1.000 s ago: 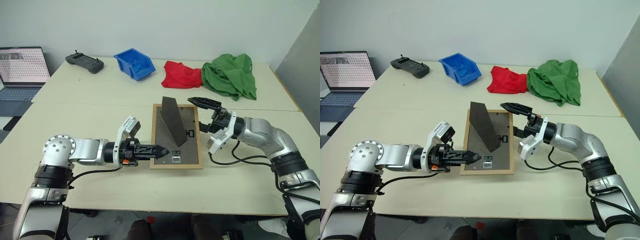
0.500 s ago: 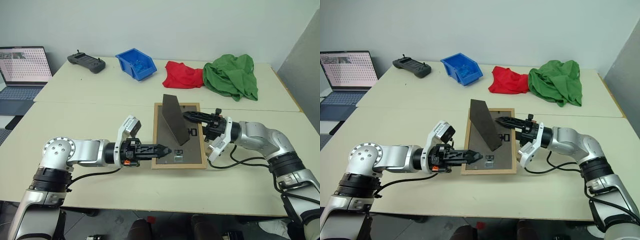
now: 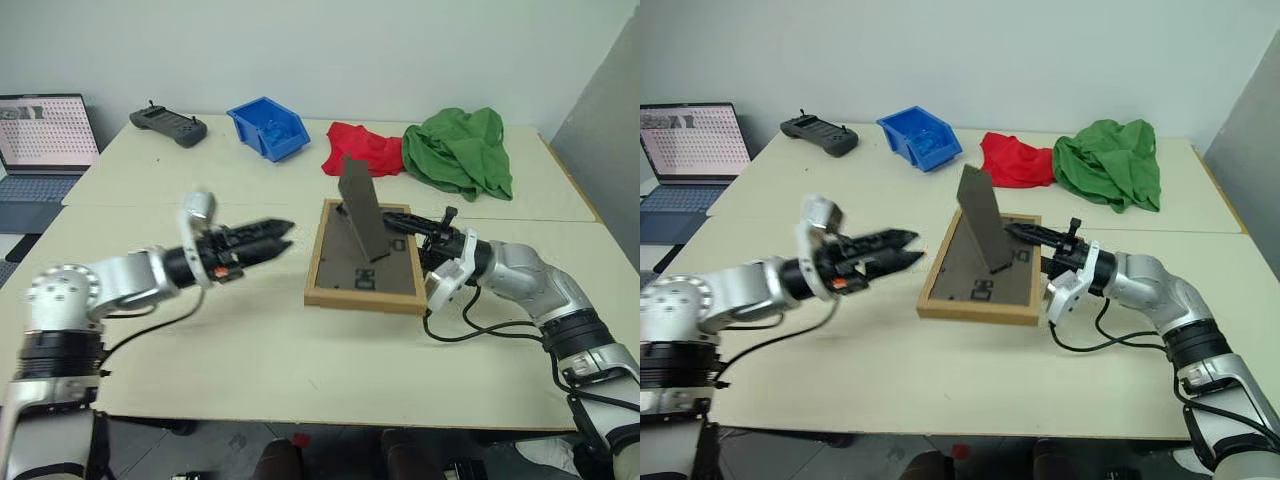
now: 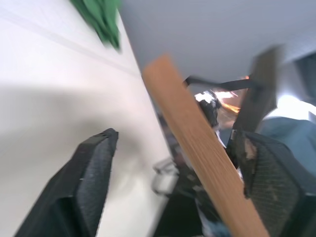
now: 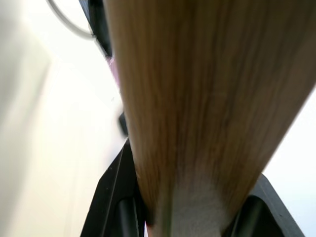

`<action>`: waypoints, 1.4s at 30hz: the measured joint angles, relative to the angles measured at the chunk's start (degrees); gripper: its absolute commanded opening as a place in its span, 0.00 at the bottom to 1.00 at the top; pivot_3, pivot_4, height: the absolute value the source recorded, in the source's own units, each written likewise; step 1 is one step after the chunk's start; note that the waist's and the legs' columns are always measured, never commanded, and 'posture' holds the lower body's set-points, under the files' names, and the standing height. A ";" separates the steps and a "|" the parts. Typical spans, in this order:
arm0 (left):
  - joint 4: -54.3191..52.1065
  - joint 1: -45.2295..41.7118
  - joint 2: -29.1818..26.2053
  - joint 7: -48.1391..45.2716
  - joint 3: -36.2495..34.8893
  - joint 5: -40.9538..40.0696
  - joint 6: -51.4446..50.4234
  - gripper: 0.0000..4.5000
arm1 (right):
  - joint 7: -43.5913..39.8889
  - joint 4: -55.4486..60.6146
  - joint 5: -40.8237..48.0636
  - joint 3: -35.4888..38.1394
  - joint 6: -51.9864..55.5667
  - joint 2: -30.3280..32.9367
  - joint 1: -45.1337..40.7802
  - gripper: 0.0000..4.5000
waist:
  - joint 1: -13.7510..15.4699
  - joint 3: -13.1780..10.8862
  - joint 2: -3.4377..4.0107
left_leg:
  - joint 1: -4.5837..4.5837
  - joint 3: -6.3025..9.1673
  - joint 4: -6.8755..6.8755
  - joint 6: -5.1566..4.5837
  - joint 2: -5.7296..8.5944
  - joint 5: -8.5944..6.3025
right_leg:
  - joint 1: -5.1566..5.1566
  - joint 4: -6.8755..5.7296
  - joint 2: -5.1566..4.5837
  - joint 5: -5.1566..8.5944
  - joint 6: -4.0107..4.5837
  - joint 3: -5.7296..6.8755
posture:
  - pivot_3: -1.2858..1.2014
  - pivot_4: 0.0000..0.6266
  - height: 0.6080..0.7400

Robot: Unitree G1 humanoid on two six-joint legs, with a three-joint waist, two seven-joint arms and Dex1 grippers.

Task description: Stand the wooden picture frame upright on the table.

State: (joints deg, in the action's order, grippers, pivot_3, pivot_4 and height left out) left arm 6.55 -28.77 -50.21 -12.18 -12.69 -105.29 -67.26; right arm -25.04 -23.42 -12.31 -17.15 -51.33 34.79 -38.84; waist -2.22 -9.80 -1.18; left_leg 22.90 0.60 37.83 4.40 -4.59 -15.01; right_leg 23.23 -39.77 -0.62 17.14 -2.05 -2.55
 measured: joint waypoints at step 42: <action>-15.36 5.42 1.07 -23.56 3.98 65.62 25.31 1.00 | -26.56 27.87 35.95 17.57 86.94 1.51 6.22 1.00 | 0.28 -0.16 0.08 | 0.03 0.04 -0.11 -0.28 -0.02 -0.16 | 0.06 0.05 0.22 0.01 -0.01 0.06 | 0.52 0.24 1.00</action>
State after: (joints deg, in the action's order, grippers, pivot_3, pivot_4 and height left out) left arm -8.81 -23.34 -49.14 -35.73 -8.71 -39.67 -41.96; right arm -51.60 4.45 23.64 0.42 35.60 36.30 -32.62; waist -1.94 -9.96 -1.10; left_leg 22.93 0.63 37.72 4.12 -4.62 -15.17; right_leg 23.29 -39.71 -0.40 17.15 -2.06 -2.49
